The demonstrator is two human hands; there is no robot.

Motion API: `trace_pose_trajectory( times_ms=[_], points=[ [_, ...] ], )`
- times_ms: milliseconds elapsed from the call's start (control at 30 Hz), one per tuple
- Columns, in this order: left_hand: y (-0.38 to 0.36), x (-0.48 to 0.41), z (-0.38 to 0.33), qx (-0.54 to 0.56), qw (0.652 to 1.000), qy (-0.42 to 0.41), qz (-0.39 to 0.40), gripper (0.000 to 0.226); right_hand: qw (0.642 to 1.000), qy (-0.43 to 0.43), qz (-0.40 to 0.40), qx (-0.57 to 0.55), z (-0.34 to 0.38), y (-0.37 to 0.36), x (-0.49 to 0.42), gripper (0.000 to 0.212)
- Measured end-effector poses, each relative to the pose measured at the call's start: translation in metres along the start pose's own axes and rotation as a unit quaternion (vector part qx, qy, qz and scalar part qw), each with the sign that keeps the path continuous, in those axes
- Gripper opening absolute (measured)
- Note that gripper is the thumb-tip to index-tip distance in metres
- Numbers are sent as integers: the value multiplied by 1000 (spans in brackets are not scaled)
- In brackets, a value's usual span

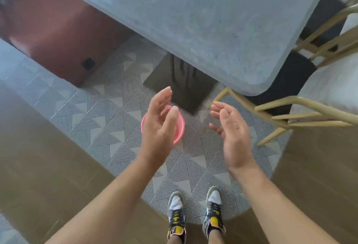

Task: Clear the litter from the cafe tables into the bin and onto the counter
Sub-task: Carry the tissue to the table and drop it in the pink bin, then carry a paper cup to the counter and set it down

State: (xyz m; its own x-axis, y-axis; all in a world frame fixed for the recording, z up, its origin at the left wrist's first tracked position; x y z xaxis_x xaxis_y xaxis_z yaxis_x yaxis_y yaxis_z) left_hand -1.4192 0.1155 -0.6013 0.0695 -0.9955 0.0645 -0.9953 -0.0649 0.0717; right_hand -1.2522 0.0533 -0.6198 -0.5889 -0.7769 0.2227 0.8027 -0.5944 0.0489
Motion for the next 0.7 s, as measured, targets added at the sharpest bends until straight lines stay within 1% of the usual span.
trace_pose_trajectory(
  times_ms=[200, 367, 600, 700],
  points=[
    [6, 16, -104, -6, 997, -63, 32, 47, 998, 45, -44, -23, 98, 34, 40, 51],
    [15, 47, -180, 9, 994, -102, 47, 48, 992, 89, -68, -62, 172, 62, 82, 48],
    [14, 80, -255, 46, 985, -136, 100, 53, 976, 167, -113, -82, 249, 106, 121, 56],
    [-6, 89, -276, 69, 980, -138, 122, 50, 967, 192, -140, -90, 270, 132, 131, 46]
  ],
)
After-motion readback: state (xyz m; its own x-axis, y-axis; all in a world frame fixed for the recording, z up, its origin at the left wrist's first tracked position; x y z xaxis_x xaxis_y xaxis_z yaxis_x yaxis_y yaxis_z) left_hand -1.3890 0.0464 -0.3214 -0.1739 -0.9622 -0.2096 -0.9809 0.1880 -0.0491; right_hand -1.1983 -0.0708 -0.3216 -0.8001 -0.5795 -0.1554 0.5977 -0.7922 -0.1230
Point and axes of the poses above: each hand's wrist, its own x-axis away from the middle knuckle, its own y-axis out of the back of the hand, z = x × y, the point moved 1 cm from there along -x, towards the middle knuckle, and after that the axes turned 11 degrees about -z, right-handed, at the moved point
